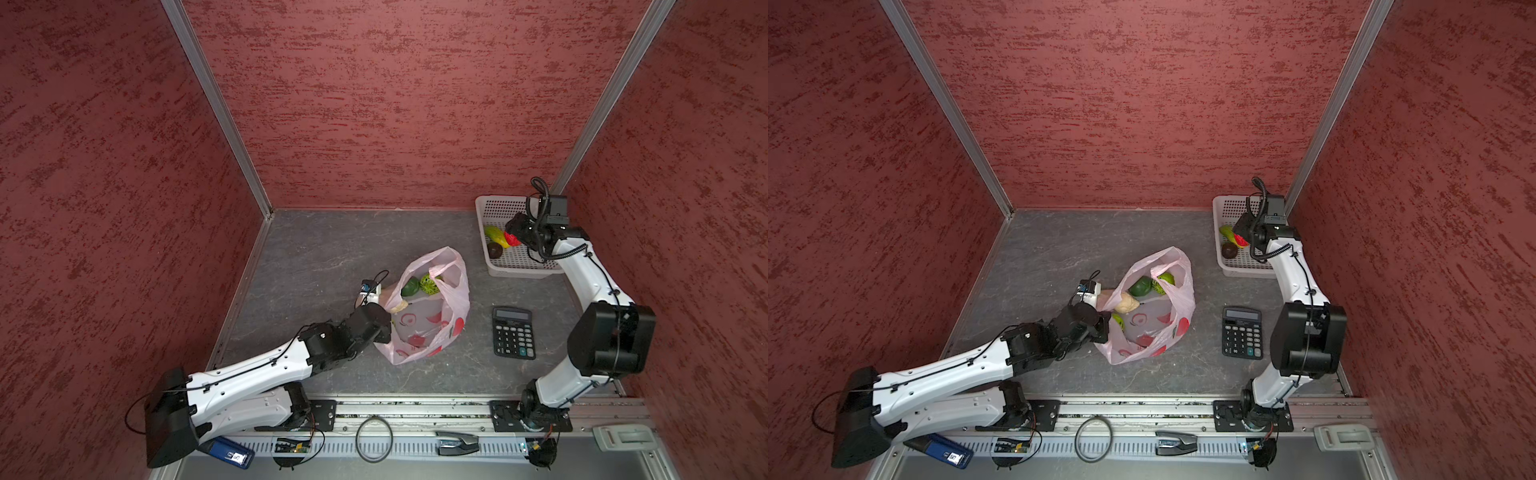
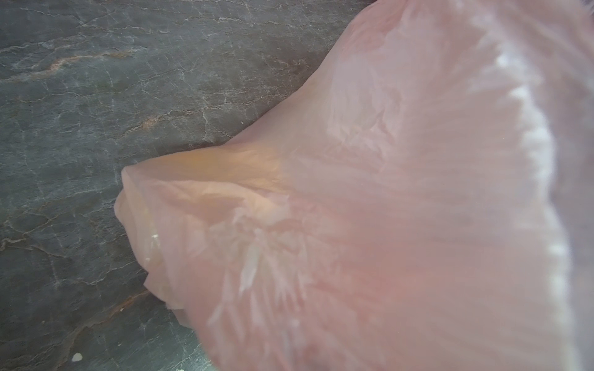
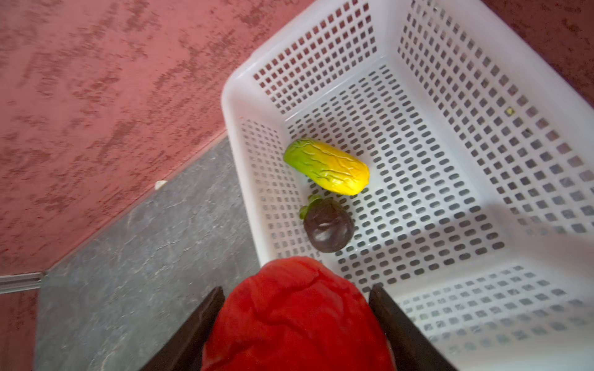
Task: Untie the knot of the plastic bag and take out the fruit
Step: 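Carry the red fruit with the right gripper over the white basket, then open the right gripper to drop the red fruit into the basket, then move the right gripper back over the bag and lower it inside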
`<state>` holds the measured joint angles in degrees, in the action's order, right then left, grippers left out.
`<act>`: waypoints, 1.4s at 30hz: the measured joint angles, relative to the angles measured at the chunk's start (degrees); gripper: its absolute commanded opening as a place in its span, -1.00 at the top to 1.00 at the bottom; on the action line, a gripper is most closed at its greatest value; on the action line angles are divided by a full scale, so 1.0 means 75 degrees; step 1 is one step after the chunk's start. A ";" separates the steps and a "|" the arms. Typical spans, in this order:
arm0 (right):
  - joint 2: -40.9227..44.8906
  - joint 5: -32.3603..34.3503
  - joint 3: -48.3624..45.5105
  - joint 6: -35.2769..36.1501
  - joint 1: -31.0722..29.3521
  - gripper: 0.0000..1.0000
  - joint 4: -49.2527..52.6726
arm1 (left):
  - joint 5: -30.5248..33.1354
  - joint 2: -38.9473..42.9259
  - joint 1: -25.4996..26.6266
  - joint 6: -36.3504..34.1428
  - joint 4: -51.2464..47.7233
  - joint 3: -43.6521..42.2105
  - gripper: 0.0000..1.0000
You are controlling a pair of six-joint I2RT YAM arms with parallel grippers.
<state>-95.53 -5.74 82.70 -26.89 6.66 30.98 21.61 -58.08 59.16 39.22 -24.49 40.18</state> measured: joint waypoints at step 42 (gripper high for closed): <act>-0.0431 0.0198 -0.0361 0.0787 0.0251 -0.81 -0.0157 | 0.0108 -0.0370 -0.0017 0.0050 -0.0099 0.0230 1.00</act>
<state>-98.76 -4.25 79.99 -20.99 8.54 29.80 22.41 -60.86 59.02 39.59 -25.23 41.91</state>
